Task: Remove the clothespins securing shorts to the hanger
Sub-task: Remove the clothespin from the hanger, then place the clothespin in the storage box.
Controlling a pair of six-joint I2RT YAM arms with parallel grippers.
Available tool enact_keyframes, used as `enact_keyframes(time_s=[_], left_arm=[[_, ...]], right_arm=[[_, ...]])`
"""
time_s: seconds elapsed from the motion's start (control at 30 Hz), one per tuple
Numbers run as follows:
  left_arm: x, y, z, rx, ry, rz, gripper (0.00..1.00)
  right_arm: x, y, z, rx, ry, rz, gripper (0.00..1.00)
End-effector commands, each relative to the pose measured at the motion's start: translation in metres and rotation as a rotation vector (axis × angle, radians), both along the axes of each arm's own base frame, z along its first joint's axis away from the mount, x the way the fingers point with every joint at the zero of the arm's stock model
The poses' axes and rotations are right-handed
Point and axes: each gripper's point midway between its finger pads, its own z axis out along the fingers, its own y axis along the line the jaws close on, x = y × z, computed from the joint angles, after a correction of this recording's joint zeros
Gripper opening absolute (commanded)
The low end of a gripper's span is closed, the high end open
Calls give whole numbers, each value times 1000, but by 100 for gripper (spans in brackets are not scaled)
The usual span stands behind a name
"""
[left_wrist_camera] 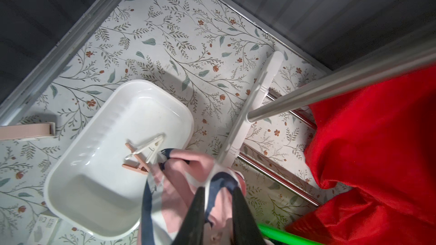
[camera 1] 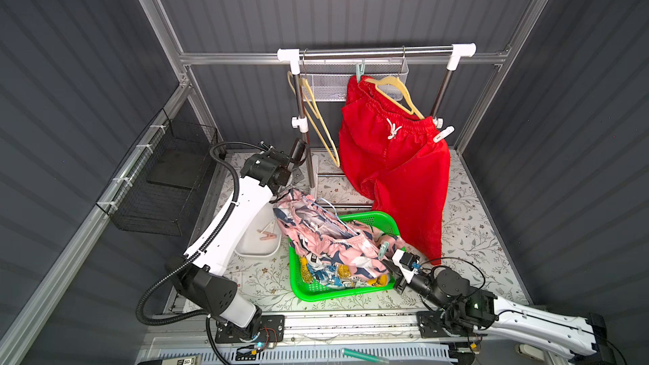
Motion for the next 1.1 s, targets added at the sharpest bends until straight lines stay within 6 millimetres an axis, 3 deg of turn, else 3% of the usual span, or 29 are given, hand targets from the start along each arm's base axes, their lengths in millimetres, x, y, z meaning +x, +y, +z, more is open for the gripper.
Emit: enact_keyframes(time_s=[0.0, 0.13, 0.47, 0.8, 1.07], left_arm=[[-6, 26, 2, 82, 22, 10, 18], [-11, 49, -18, 123, 60, 47, 18], [-30, 93, -98, 245, 208, 108, 19], [-15, 112, -150, 257, 278, 140, 20], [18, 117, -168, 347, 245, 110, 21]], right_arm=[[4, -3, 9, 41, -7, -31, 0], [4, -4, 10, 43, -6, -36, 0], [5, -5, 10, 45, -6, -43, 0], [4, -4, 10, 43, -9, -35, 0], [3, -3, 11, 46, -12, -28, 0]])
